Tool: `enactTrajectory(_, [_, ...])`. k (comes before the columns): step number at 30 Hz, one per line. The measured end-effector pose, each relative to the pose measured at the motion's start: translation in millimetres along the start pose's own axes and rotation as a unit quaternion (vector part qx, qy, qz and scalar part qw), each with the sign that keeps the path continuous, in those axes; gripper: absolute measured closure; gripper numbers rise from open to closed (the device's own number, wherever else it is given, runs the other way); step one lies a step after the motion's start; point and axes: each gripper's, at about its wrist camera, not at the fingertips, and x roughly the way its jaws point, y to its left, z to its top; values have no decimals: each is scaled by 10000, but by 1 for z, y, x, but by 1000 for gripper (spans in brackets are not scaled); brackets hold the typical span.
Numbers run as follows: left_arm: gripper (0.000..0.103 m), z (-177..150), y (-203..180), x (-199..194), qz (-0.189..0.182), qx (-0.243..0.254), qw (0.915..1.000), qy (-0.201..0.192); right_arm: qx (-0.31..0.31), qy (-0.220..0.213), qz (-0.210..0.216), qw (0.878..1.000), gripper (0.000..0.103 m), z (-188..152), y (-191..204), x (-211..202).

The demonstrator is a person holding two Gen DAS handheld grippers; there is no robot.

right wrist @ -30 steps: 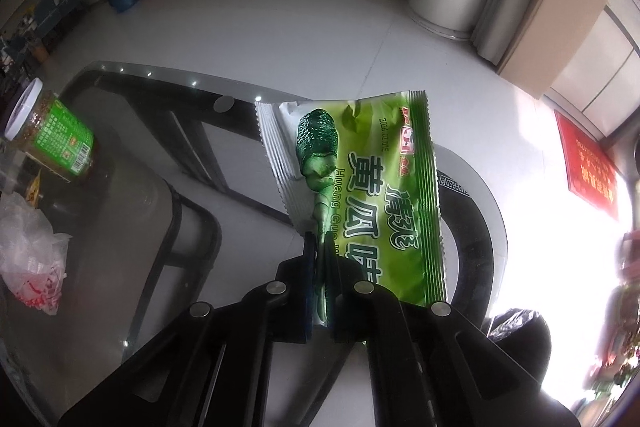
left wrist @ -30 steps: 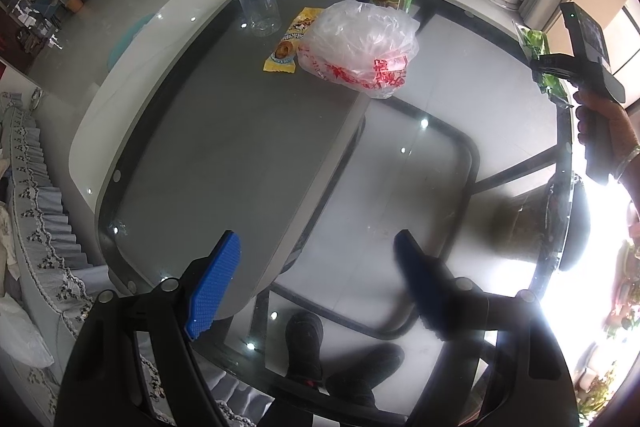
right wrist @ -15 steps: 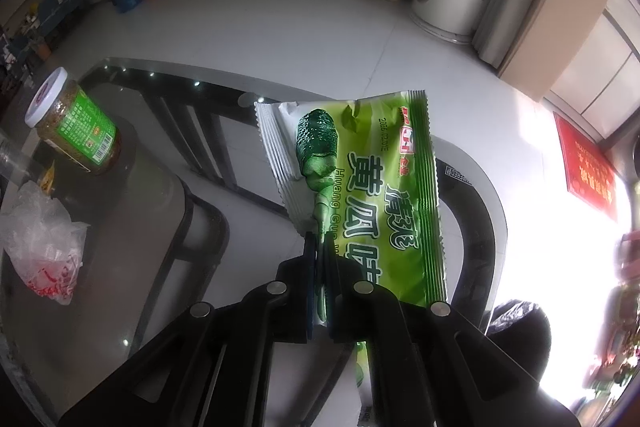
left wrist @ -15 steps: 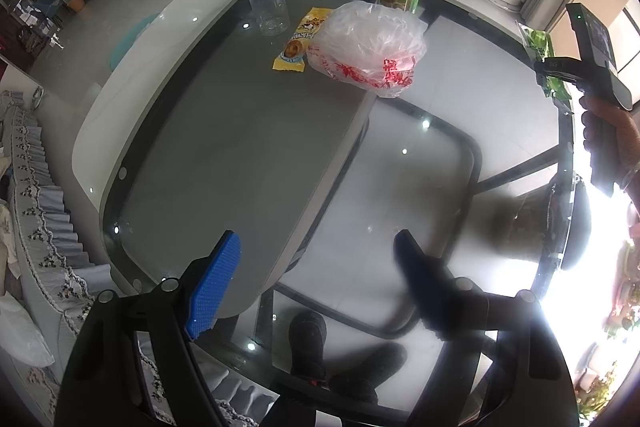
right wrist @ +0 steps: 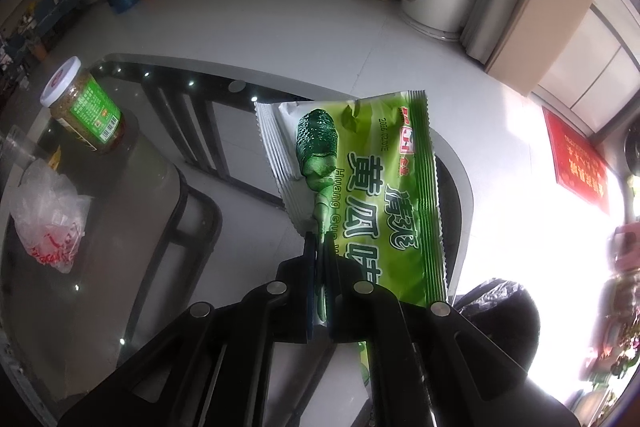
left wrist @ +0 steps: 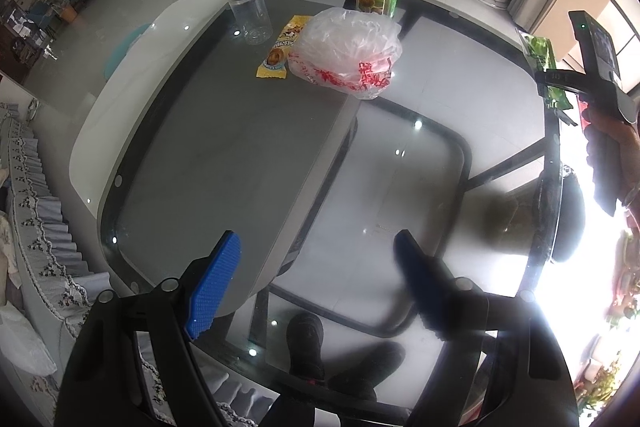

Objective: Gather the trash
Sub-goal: 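Carry the held green packet with the right gripper over the trash bin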

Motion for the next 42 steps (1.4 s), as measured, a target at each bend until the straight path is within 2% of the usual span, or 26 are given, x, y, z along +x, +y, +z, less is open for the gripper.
enactTrajectory(11, [25, -6, -33, -14, -176, 275, 9994, -104, 226, 55, -236, 9995, 100, -47, -41, -26])
enactTrajectory(21, [25, -11, -74, -33, -324, 801, 9960, -217, 494, 172, -459, 9976, 100, -92, -90, -50])
enactTrajectory(31, [25, -17, -104, -45, -357, 1117, 9928, -231, 861, 320, -623, 9938, 100, -133, -137, -60])
enactTrajectory(42, [25, -23, -121, -47, -305, 1242, 9916, -201, 1256, 525, -807, 9874, 99, -174, -182, -56])
